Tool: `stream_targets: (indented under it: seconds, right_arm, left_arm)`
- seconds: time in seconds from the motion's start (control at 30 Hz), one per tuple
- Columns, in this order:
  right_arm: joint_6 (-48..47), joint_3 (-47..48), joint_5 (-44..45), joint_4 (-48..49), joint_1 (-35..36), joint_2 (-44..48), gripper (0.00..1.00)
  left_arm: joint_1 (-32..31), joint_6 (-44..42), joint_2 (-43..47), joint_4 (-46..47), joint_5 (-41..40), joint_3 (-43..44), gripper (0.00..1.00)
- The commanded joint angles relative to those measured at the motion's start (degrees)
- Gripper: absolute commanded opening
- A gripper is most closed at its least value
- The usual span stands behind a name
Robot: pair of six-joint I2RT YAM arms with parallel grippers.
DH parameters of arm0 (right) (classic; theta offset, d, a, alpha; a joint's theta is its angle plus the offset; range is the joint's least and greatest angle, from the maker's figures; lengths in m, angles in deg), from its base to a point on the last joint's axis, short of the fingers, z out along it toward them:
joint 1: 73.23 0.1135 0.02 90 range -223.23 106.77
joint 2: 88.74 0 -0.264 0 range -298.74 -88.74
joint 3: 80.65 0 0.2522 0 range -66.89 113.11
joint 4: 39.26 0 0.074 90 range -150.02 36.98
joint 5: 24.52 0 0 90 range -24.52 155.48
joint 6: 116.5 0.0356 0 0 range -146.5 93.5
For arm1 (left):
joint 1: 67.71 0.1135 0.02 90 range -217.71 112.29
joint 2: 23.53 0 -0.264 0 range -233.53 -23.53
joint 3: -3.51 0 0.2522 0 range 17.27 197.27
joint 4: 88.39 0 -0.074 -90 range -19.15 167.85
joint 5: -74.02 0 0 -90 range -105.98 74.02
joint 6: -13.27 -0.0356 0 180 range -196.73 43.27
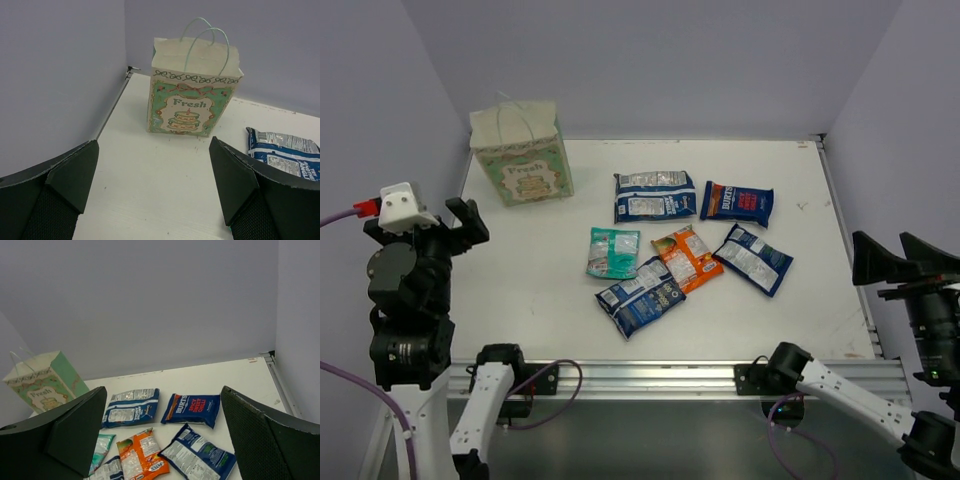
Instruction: Take the snacks out of the paper bag
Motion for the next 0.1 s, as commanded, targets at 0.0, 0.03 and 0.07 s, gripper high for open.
stream_targets:
  seconds: [0.0, 0.03, 0.07]
  right_arm:
    - [2.33, -0.43, -1.23, -1.13, -0.13, -0.29, 0.99]
    - [2.59, -0.43, -1.93, -1.13, -0.13, -0.82, 0.99]
    - [3.12, -0.34, -2.11, -1.13, -0.13, -1.17, 0.99]
  left_arm:
    - [-1.01, 0.81, -1.08, 0.11, -0.31, -0.41, 1.0]
    - [-1.44, 0.81, -1.52, 0.11, -0.05, -0.59, 1.0]
    - [-1.62, 0.81, -1.78, 0.11, 0.04, -0.59, 1.0]
